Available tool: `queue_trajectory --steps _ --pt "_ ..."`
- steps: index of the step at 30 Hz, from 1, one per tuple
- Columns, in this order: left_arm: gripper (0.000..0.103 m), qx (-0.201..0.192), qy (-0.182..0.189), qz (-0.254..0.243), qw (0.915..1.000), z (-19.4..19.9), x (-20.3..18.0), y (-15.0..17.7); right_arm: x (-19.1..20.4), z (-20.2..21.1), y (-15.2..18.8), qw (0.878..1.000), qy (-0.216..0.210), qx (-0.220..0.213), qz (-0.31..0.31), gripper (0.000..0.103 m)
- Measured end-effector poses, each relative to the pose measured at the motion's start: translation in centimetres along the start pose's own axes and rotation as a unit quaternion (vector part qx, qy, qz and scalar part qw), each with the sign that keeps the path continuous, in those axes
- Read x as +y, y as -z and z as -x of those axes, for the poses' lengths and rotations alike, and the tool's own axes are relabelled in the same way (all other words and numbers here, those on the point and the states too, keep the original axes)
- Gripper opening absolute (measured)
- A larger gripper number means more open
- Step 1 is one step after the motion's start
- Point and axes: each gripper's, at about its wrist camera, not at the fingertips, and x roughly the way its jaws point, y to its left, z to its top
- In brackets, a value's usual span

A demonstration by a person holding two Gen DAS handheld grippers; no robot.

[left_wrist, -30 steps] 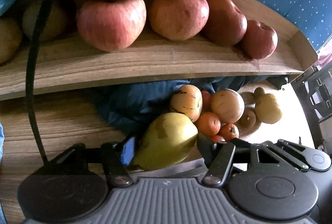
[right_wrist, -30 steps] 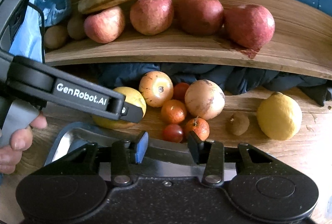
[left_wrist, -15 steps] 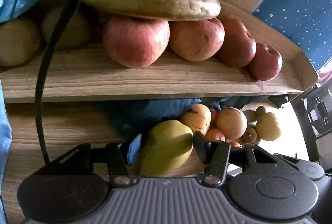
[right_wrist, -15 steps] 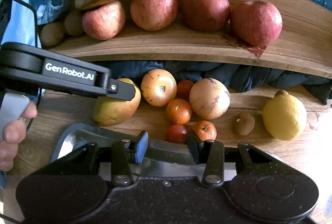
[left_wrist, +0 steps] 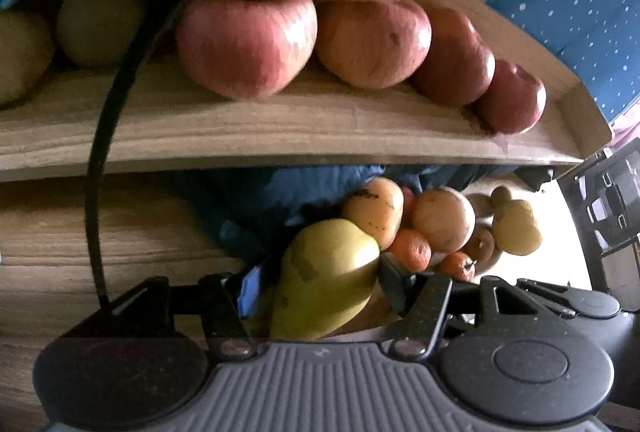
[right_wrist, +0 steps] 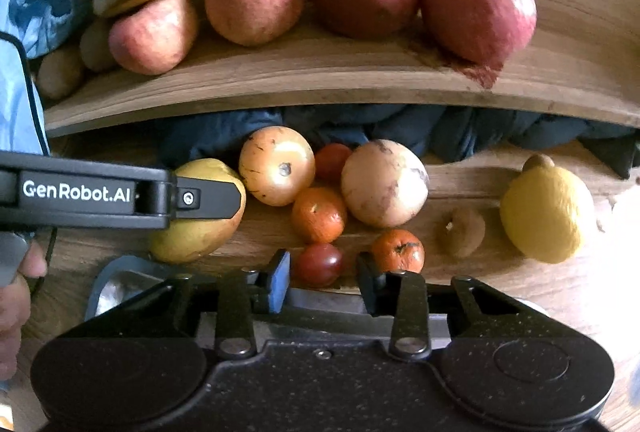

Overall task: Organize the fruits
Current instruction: 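Lift the pear with the left gripper while the right gripper grasps the red cherry tomato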

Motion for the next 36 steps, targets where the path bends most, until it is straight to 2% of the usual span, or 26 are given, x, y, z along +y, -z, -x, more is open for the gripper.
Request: queue_trajectory --steps 4,5,15,26,36 --pt "0.063 0.003 0.000 0.000 1.0000 -0.2 -0.1 0.2 0.0 0.1 -0.1 1.000 -0.006 -0.002 -0.003 0.029" --pt "0.060 0.002 0.002 0.000 1.0000 -0.2 -0.1 0.2 0.0 0.1 -0.1 1.000 -0.006 -0.003 -0.004 0.027" --pt "0.059 -0.001 -0.005 -0.003 1.0000 0.0 -0.4 0.4 -0.6 0.7 0.3 1.000 -0.019 -0.022 -0.012 0.026" --pt "0.059 -0.023 -0.010 -0.003 0.9997 1.9 -1.0 1.4 -1.0 2.9 1.0 0.998 -0.029 -0.048 -0.009 0.026" --pt "0.059 -0.040 -0.016 0.004 0.9991 4.3 -2.2 4.1 -0.9 5.8 2.7 0.997 -0.044 -0.067 0.003 0.026"
